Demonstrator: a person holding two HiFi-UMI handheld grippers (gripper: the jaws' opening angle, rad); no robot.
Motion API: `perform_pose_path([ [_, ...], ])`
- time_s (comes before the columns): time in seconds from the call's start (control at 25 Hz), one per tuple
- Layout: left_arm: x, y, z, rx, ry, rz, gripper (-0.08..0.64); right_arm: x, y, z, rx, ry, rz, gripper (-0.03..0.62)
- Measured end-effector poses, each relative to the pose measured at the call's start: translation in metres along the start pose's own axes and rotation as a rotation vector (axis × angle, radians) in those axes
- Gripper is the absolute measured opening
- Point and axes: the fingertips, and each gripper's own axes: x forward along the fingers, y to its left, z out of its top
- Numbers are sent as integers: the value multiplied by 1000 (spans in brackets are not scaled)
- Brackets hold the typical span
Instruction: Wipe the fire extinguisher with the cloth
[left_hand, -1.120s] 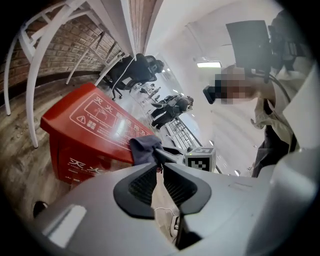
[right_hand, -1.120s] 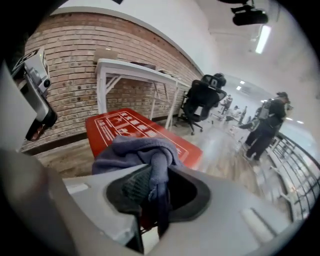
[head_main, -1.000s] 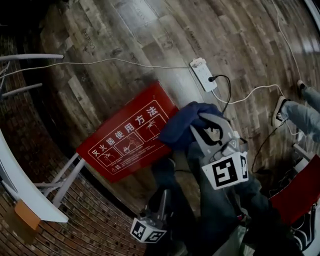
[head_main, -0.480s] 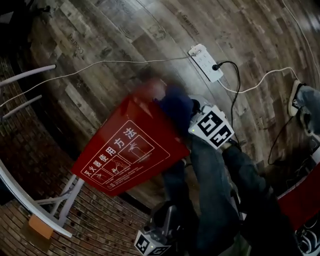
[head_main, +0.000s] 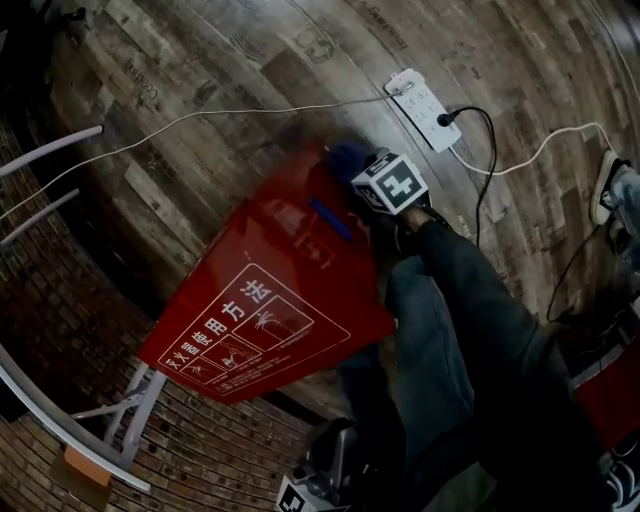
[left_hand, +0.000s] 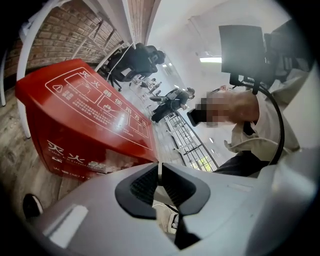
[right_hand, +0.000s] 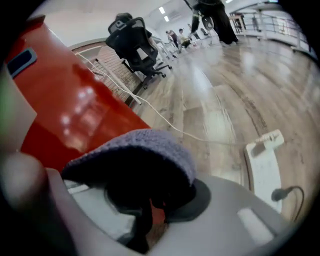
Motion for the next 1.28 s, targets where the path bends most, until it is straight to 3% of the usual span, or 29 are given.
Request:
perform_pose_path([
  [0.12, 4, 1, 0, 2, -3, 7, 23, -18, 21, 65, -48, -165, 50, 85],
  [0.24, 9, 1, 0, 2, -7, 7, 21, -69, 71, 133, -112, -346, 186, 84],
  [0.32, 13, 1, 0, 1, -11, 5, 20, -110, 103, 154, -197, -405, 264, 84],
  [0.4, 16, 1, 0, 0, -14, 4, 20, -143, 121, 148, -246, -400, 309, 84],
  [0.52, 20, 5, 1, 3, -14, 25, 14, -167, 123, 99, -185, -328, 334, 84],
  [0.64, 19, 21, 2, 20, -1, 114, 0, -173, 116, 41, -58, -249, 309, 84],
  [0.72, 16, 37, 4, 38, 9, 198, 0, -182, 117, 21, -30, -225, 282, 84],
  [0.84, 9, 49, 10, 42, 4, 257, 0, -206, 132, 15, -49, -247, 273, 84],
  [1.08, -6, 53, -1, 1, 8, 261, 0, -242, 158, 7, -43, -279, 336, 84],
  [1.28, -28, 61, -4, -29, -2, 268, 0, -285, 175, 23, -80, -405, 256, 84],
])
